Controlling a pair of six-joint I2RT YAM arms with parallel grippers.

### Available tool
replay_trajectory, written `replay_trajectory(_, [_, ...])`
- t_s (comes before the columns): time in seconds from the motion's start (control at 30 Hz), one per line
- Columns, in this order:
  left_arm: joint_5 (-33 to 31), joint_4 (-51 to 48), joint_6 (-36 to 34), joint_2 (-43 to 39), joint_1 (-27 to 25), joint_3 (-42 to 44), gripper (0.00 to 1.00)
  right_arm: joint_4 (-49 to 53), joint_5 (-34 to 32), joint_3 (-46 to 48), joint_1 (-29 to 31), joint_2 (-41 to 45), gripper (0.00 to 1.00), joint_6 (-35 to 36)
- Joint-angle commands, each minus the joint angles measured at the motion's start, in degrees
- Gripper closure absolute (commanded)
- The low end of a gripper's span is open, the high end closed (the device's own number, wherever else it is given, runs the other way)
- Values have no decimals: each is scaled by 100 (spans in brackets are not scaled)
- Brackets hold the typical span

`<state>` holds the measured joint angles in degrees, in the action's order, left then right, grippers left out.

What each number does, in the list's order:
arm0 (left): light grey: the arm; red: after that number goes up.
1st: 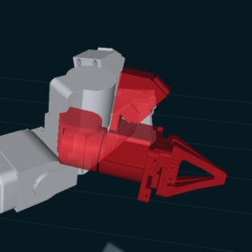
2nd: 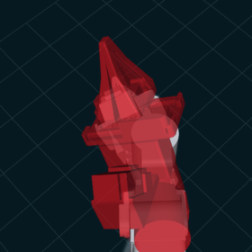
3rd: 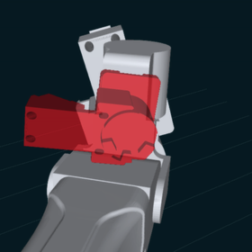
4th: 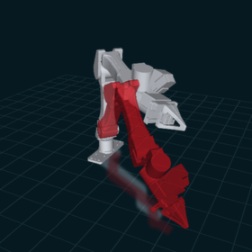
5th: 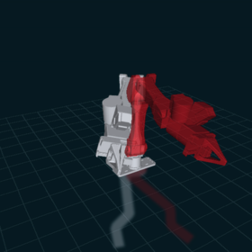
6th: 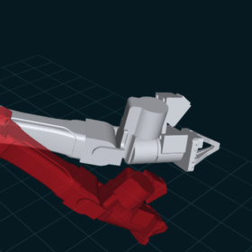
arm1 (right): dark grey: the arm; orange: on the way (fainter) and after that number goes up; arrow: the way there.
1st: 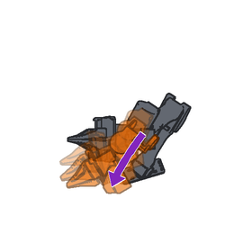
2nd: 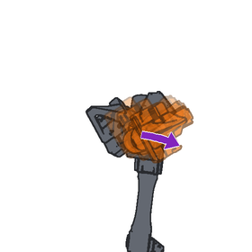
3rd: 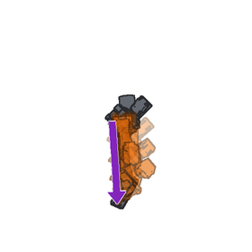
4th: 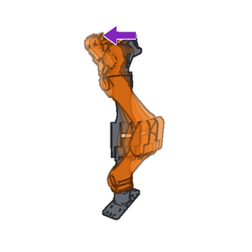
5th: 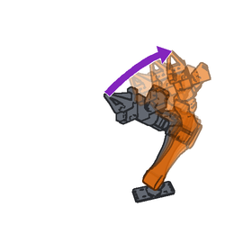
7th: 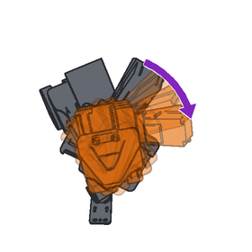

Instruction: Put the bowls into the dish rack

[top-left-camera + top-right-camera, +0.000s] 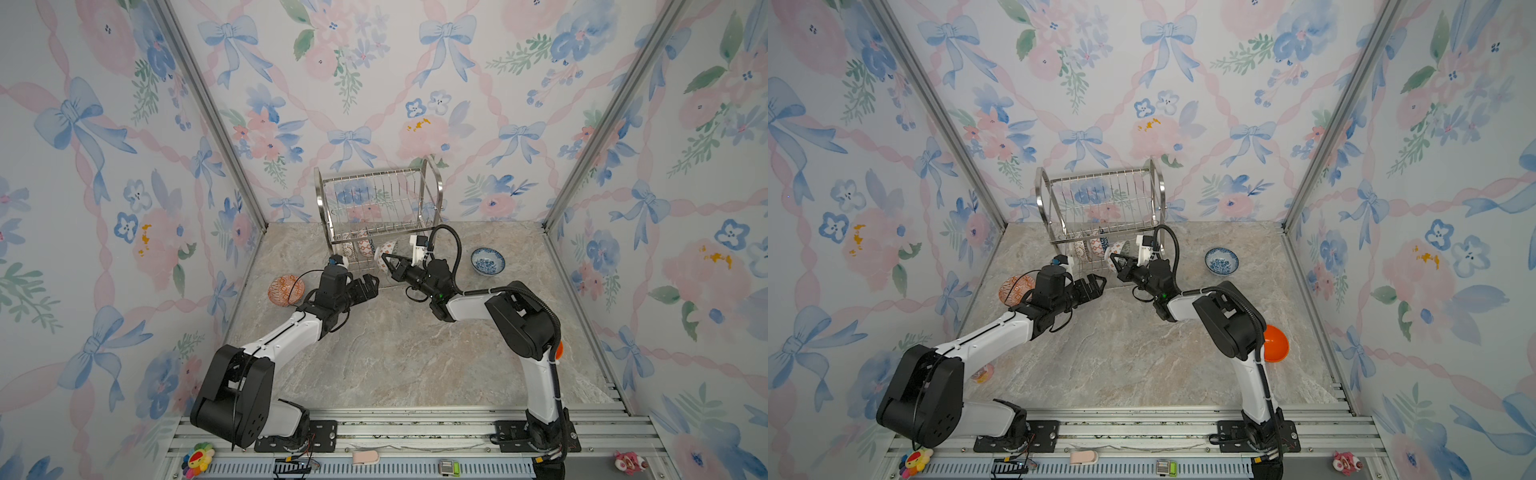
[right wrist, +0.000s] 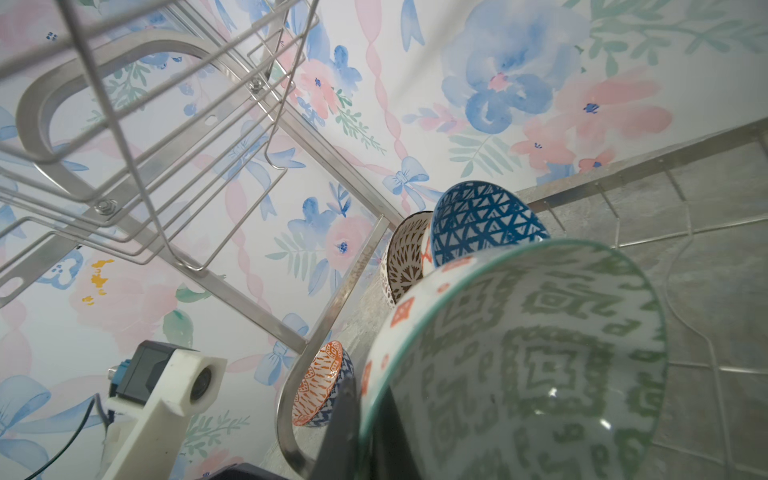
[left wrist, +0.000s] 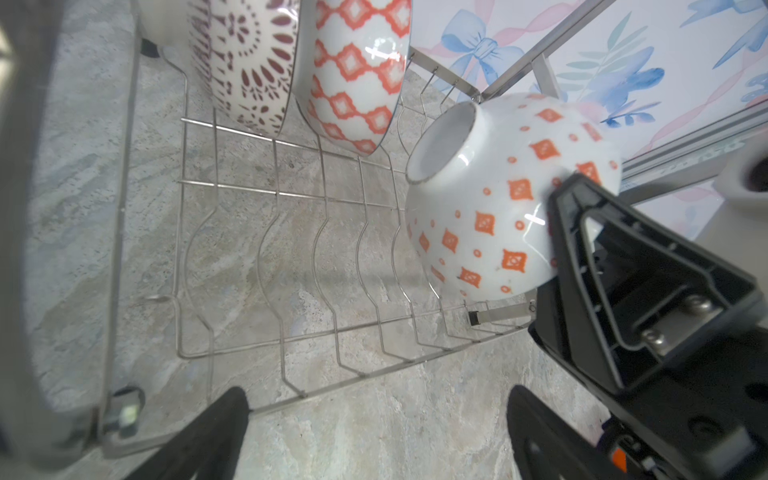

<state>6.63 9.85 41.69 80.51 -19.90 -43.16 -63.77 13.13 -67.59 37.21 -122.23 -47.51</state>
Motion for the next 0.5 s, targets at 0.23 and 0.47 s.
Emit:
replay_trajectory(0.23, [-231, 432, -3, 632, -34, -308, 2, -233, -472, -399, -100, -204, 100, -120])
replay_trajectory(0.47, [-303, 428, -82, 641, 29, -119, 2, -55, -750, -547, -83, -290, 100, -127])
